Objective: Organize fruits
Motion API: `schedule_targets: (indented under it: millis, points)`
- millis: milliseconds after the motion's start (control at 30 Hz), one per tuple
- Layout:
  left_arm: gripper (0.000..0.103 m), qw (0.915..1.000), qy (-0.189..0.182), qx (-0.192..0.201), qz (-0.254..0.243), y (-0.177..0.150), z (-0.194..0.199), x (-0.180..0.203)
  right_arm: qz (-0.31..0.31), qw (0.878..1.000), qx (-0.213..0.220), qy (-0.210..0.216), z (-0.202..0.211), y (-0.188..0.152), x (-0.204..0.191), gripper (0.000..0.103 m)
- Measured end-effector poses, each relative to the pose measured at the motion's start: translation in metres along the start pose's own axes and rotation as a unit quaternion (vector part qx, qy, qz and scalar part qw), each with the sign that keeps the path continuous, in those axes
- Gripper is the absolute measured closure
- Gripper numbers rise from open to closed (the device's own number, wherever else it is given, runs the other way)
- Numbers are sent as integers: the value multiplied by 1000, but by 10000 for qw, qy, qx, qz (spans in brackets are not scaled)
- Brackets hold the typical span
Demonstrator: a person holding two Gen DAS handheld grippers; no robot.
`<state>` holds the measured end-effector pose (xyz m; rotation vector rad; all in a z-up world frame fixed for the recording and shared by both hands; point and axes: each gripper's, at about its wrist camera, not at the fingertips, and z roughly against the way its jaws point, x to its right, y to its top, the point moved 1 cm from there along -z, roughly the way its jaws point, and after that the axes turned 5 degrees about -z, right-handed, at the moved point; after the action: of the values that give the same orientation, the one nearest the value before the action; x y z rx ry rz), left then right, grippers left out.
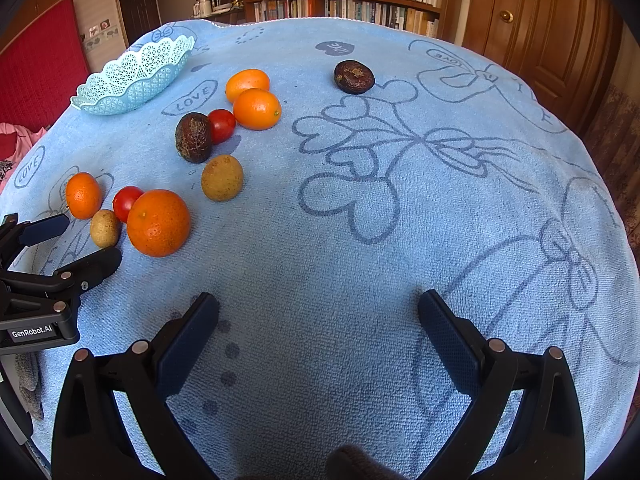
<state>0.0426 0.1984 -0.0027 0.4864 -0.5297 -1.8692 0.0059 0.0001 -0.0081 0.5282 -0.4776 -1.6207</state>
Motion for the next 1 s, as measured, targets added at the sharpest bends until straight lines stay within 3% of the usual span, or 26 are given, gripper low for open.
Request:
schedule_targets:
  millis: [1000]
  points:
    - [2, 10000, -3, -2, 3, 0, 0, 0, -58, 9999, 10, -103, 2, -2, -1, 5]
